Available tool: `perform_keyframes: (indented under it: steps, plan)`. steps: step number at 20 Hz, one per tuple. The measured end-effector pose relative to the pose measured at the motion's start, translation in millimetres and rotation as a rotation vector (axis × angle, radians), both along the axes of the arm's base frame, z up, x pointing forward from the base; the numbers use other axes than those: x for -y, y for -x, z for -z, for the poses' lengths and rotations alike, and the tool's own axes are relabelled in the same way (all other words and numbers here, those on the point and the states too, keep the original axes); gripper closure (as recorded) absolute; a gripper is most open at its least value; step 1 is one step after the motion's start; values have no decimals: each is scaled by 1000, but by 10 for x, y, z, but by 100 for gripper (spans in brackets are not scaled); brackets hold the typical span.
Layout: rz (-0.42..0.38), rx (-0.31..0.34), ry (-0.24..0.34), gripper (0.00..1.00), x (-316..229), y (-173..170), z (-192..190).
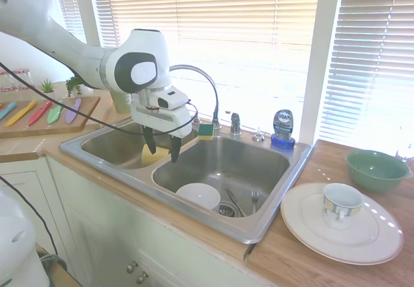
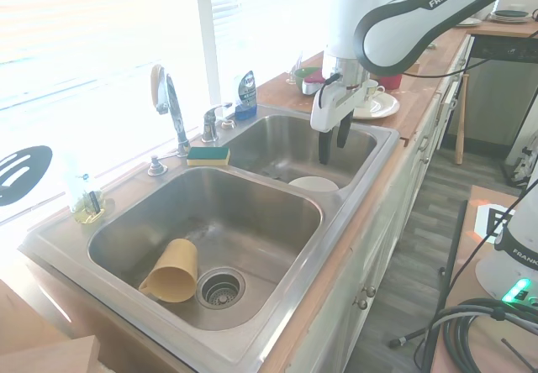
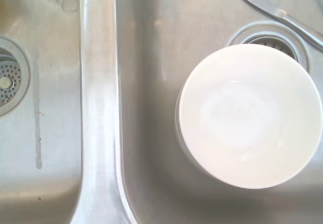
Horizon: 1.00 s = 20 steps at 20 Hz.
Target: Turn on the faucet
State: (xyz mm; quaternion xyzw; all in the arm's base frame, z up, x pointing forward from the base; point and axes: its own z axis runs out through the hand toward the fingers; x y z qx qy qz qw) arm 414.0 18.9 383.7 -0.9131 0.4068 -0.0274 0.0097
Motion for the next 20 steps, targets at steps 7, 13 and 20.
perform_keyframes:
  steps: [7, 13, 20]
  plan:
    - [31, 4, -11, 100, 67, -104, 53]
    - [40, 5, -15, 100, 97, -119, 47]
    - [43, 13, -18, 100, 104, -213, 9]
